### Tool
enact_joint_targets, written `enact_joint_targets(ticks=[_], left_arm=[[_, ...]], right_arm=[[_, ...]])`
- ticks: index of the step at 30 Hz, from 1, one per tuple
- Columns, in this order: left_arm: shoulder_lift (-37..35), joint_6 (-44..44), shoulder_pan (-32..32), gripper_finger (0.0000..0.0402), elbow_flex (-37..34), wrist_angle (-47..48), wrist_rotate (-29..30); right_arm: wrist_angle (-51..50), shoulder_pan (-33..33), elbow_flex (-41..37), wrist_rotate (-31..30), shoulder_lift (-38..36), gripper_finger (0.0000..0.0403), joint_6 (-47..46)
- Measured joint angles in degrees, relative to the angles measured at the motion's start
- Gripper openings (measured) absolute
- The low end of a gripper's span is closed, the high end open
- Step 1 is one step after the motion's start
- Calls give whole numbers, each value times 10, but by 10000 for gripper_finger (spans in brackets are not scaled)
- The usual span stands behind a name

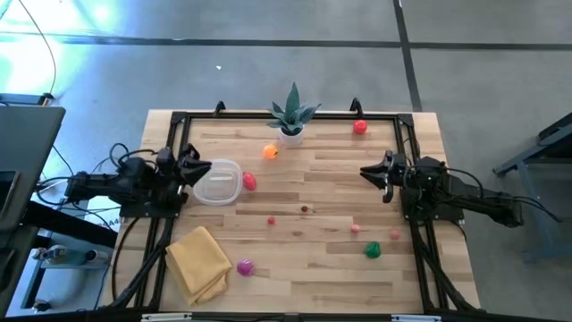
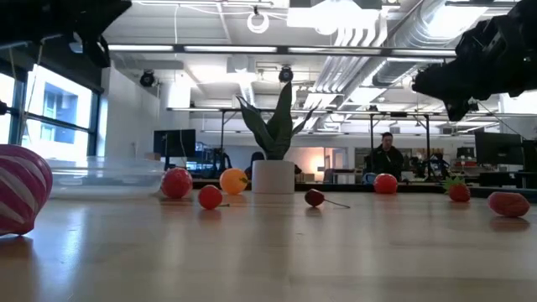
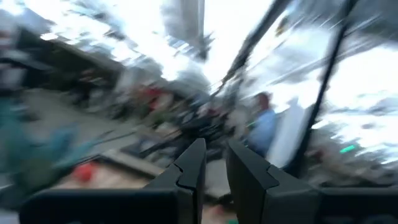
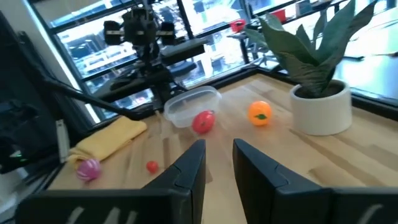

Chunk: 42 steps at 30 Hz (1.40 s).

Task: Pick and placing Produce into tupperware
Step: Move the transparent bin to the center of the table

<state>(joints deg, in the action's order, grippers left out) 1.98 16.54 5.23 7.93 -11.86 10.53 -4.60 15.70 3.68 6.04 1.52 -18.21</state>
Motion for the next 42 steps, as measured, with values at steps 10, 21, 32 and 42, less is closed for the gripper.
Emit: enact_joint_targets(ticks=[10, 21, 32, 42], left_arm=[[188, 113, 0, 53, 220, 451, 196], [511, 243, 75, 53, 284, 578, 133], [694, 118, 189, 53, 304, 503, -69], [780, 32, 188, 53, 304, 494, -155]], right_arm=[[16, 0, 0, -3, 0, 71, -44], [24, 0, 0, -32, 0, 71, -56], [17, 0, 0, -26, 0, 71, -59], [-7, 0, 0, -26, 0, 71, -49]])
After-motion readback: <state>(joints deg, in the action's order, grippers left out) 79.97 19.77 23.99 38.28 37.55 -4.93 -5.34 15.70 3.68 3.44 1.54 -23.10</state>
